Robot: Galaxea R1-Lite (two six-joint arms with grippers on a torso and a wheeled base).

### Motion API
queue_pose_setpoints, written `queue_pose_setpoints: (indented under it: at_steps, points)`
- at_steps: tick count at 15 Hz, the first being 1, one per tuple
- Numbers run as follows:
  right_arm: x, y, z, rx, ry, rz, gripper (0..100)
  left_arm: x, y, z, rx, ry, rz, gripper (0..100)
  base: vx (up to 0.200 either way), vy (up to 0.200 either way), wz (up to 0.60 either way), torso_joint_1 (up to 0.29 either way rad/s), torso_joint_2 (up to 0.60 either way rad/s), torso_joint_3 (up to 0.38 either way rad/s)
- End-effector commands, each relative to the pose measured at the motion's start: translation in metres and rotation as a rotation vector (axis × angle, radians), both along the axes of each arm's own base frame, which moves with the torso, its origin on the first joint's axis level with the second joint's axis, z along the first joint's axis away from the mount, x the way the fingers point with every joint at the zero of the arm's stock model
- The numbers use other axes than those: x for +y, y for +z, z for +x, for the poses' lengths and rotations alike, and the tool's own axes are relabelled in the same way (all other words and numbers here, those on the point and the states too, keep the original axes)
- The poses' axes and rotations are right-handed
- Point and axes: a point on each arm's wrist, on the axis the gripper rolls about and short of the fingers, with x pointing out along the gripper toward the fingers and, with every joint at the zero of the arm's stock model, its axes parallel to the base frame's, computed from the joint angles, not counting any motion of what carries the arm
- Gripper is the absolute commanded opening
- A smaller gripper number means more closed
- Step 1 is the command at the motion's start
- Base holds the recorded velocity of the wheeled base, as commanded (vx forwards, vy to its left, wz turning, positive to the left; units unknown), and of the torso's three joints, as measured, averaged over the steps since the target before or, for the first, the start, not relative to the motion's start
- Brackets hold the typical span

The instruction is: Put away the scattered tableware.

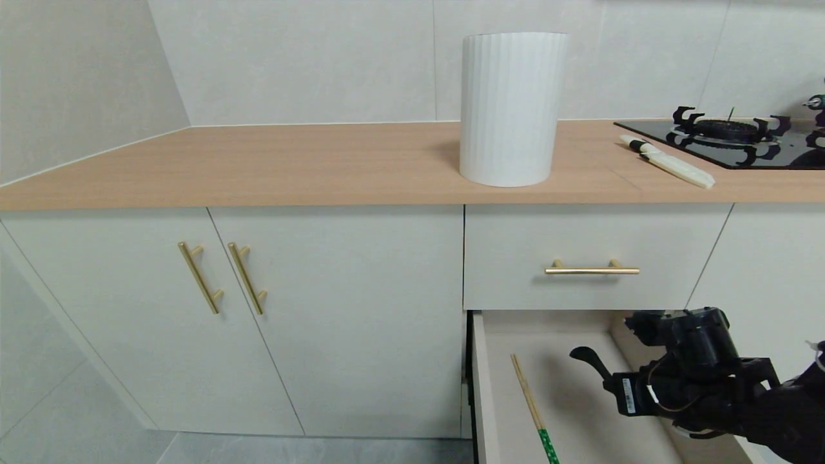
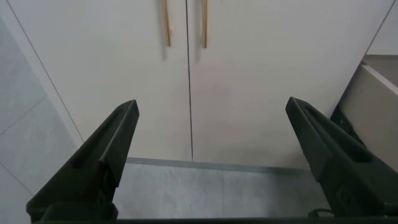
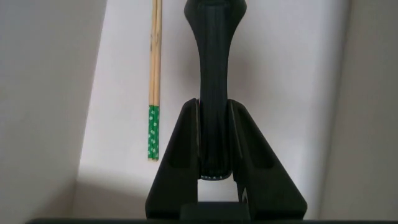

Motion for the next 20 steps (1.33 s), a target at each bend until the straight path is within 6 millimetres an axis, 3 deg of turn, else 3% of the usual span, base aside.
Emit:
queue_pose_setpoints:
  at_steps: [1,6,20]
  points:
    - [0.002,-0.037,0.006,0.089,-0.011,-0.043,0,0.0,0.0,0.0,0.0,0.001,-0.001,100,0.0,0.0,0.0,0.0,0.0,0.0]
    - [0.005,-0.081,0.013,0.113,-0.044,-0.101,0,0.0,0.0,0.0,0.001,0.001,-0.001,100,0.0,0.0,0.0,0.0,0.0,0.0]
    - [0.004,-0.087,0.017,0.077,-0.076,-0.12,0,0.0,0.0,0.0,0.001,0.001,-0.001,100,0.0,0.0,0.0,0.0,0.0,0.0]
